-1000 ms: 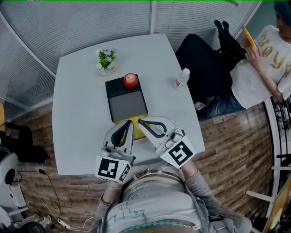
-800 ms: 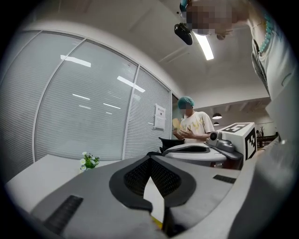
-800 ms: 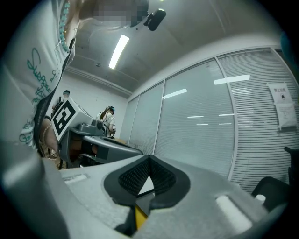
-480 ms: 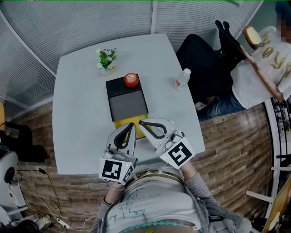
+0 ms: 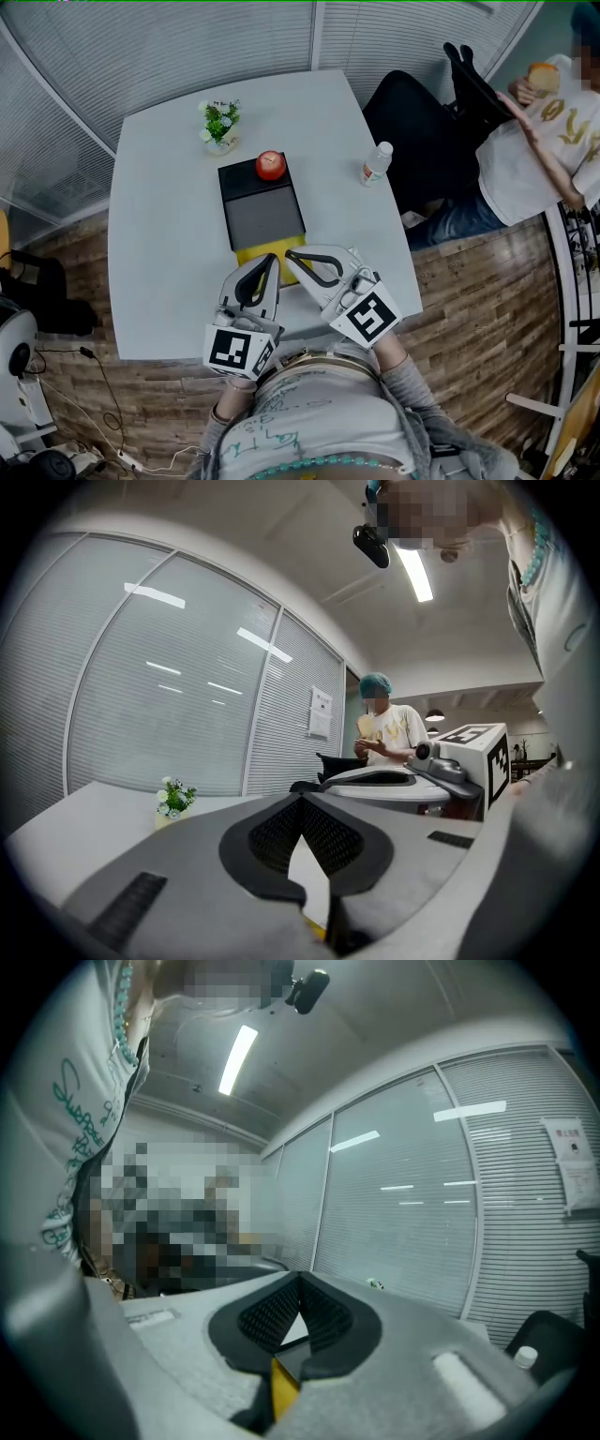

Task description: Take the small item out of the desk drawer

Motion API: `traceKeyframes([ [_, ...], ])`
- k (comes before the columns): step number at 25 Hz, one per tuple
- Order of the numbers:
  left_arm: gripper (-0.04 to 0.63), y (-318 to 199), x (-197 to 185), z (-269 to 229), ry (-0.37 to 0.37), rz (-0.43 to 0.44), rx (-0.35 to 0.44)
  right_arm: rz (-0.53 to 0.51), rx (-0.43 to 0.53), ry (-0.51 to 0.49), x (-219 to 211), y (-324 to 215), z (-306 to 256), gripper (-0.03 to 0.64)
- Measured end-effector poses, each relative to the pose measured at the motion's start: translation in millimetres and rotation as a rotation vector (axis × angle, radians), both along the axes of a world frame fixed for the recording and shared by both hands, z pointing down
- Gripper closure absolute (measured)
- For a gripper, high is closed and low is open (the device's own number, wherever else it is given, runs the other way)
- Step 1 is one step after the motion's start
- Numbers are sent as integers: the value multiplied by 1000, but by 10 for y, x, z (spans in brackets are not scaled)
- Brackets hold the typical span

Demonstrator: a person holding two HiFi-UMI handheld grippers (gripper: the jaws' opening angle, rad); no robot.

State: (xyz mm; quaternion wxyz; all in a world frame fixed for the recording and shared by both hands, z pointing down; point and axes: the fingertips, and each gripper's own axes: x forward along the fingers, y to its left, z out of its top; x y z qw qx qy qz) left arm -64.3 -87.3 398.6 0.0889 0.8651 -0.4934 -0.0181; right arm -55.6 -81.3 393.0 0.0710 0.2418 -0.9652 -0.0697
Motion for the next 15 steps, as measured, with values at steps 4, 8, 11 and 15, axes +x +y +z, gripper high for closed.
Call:
traceKeyframes([
  [4, 598, 10, 2, -16, -1, 0, 0, -1, 5, -9, 15, 8, -44, 615],
  [8, 598, 24, -5, 9, -4, 5, 6, -3, 0, -14, 12, 19, -62, 615],
  [11, 598, 13, 10, -14, -2, 3, -3, -7, -1, 0, 24, 12, -50, 615],
  [15, 598, 22, 34, -2, -2, 6, -3, -13, -5, -7, 42, 21, -56, 615],
])
